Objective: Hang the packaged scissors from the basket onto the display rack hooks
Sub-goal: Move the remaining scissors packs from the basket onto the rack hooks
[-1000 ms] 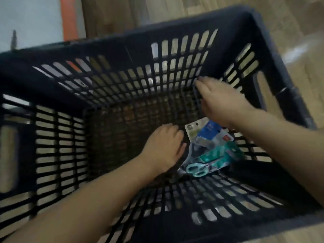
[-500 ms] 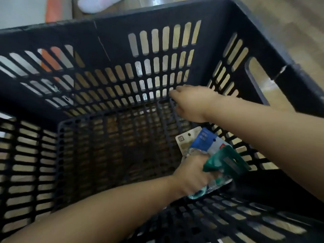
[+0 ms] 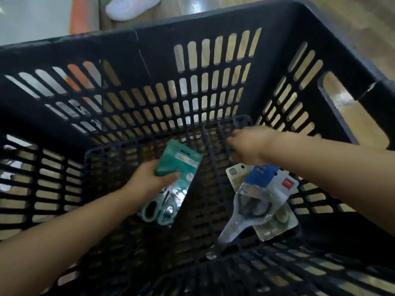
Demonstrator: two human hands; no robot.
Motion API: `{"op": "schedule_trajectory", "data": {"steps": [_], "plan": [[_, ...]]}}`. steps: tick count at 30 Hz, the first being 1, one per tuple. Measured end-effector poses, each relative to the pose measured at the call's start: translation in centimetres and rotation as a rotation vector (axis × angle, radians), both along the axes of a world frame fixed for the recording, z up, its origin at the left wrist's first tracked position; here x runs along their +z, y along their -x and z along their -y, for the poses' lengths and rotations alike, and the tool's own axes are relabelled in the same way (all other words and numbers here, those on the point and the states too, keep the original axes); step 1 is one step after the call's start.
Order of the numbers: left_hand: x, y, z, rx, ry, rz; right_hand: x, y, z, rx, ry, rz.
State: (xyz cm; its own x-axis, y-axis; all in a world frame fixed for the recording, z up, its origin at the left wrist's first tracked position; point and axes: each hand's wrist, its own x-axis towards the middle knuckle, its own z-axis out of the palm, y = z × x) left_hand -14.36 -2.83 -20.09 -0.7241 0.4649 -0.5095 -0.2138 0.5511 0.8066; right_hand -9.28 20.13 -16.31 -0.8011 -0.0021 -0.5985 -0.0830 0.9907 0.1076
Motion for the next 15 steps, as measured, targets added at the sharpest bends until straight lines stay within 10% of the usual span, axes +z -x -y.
{"op": "schedule_trajectory", "data": {"steps": [15], "plan": [[-1.2,0.0,1.3,0.268,-0.008,0.270,-2.9,-2.8,3.4,0.117,-0.063,0.519]]}}
